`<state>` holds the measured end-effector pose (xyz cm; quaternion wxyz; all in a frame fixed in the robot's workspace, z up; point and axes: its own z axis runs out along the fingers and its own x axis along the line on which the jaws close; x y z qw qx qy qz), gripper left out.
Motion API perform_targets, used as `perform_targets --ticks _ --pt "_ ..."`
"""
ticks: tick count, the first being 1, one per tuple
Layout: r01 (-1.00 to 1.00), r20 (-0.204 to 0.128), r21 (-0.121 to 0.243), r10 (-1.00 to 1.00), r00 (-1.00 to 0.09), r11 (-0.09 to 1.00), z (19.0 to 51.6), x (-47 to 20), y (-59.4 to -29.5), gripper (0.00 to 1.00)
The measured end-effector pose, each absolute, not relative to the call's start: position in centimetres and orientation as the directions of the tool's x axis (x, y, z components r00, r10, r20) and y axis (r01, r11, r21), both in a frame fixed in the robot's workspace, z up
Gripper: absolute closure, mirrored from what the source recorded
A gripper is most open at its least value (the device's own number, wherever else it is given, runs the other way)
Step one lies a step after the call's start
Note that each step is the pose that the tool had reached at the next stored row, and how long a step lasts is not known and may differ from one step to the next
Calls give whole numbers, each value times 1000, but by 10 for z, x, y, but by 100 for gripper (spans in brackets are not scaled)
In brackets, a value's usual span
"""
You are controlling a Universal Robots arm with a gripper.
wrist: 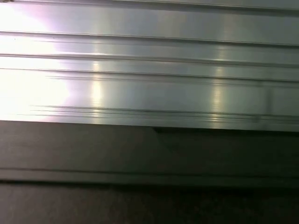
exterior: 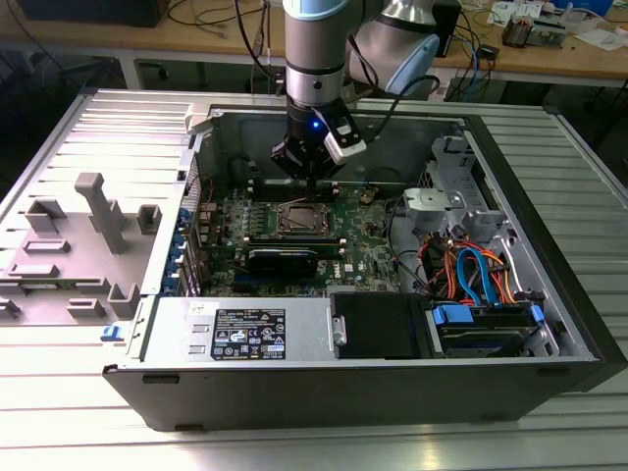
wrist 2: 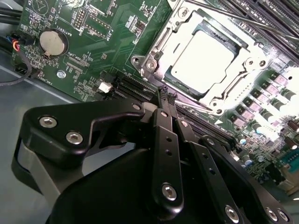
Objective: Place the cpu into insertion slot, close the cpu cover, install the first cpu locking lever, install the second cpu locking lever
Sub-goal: 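Install the first cpu locking lever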
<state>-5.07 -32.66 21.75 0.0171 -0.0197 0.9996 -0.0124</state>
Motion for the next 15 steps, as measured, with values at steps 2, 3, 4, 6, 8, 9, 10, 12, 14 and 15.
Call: perform_targets --ticks 2,3,4,6,8,9,10,12,14,15 --pt "-39 -34 -26 -40 -999 999 216 -50 -327 89" --pt "-39 -34 -26 -40 -999 999 216 -50 -327 89" --pt "-39 -34 -27 -40 -999 999 215 -50 -327 89" --pt "-39 -34 -28 -40 -999 999 213 -50 -327 89" --pt "-39 -33 -28 -40 -999 999 212 -50 -327 89" --pt "-39 -34 -29 -40 -999 999 211 -50 -327 89" --pt "-39 -33 -29 -40 -999 999 210 -50 -327 89" --pt "-39 -33 -29 -40 -999 999 209 -50 -327 89" --pt "-39 -33 -29 -40 -999 999 208 -50 -327 89" --pt "-37 -32 -29 -38 -999 999 208 -49 -327 89"
